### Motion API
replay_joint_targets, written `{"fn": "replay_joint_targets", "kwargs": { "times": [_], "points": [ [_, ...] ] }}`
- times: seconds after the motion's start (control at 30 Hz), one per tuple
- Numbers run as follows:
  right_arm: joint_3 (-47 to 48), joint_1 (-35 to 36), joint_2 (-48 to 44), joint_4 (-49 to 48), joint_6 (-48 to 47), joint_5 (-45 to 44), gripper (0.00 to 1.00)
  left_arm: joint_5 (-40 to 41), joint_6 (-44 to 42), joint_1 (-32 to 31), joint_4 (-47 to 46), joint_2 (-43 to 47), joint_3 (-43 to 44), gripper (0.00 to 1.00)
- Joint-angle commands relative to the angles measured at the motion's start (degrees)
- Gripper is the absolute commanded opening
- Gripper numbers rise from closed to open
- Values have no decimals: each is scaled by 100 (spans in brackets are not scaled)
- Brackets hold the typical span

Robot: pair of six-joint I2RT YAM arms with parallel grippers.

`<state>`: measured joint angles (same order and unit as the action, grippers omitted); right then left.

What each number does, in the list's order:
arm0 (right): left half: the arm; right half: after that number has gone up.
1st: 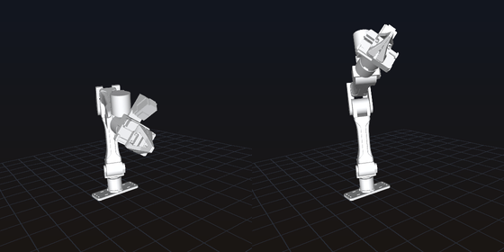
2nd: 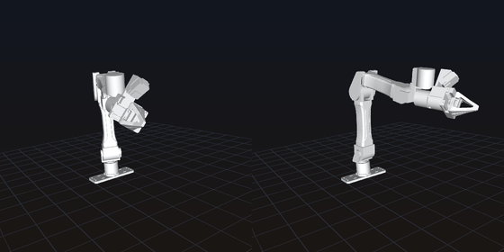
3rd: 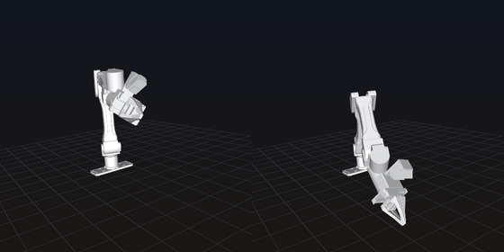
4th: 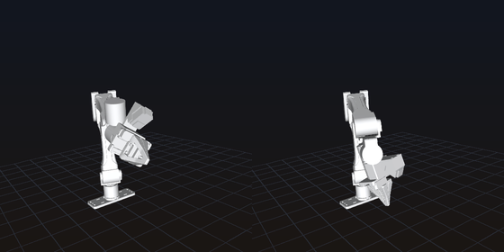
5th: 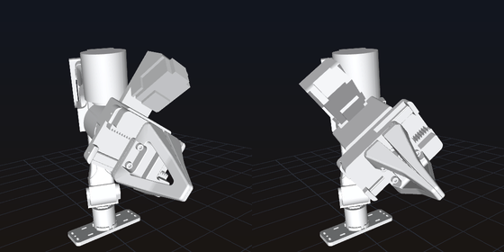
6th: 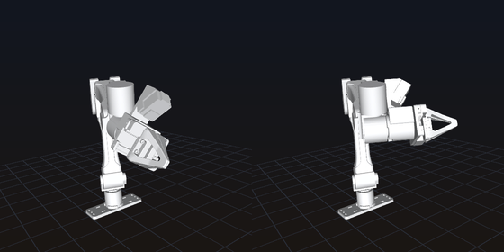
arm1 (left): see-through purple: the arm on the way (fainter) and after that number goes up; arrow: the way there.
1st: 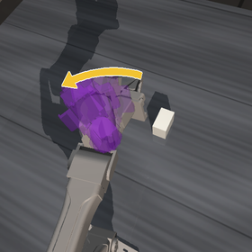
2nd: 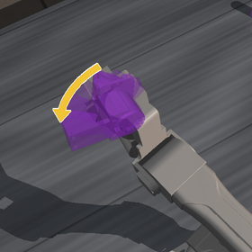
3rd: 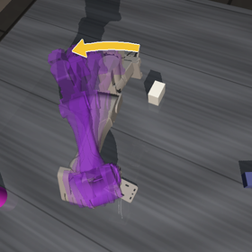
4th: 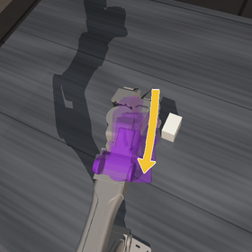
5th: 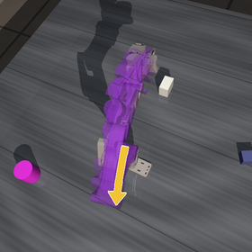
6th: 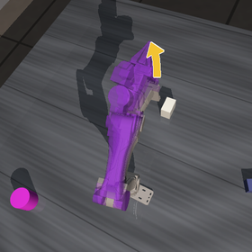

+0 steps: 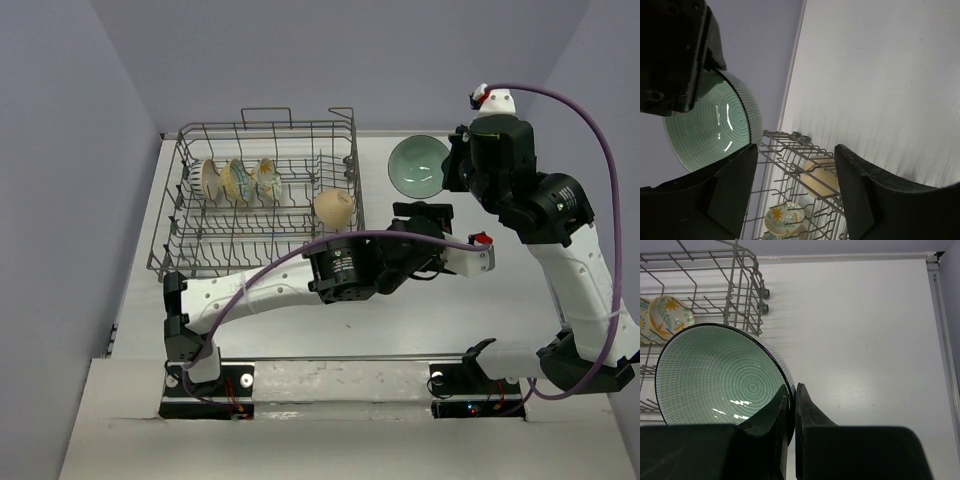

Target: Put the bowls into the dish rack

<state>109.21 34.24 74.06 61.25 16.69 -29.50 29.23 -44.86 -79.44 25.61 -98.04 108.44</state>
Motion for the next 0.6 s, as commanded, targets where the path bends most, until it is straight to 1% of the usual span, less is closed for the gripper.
{"fn": "replay_joint_targets", "kwargs": {
  "times": [0.0,0.2,0.47,0.57],
  "points": [
    [48,48,-129,-377,1,32,1,188,-84,-106,-56,470,353,76],
    [83,48,-120,-351,19,40,1,302,-154,-142,-91,426,318,76],
    [189,48,-182,-377,10,207,1,3,-225,113,-196,294,353,76],
    [162,48,-225,-360,10,207,1,-67,-295,270,-249,180,502,76]
  ]
}}
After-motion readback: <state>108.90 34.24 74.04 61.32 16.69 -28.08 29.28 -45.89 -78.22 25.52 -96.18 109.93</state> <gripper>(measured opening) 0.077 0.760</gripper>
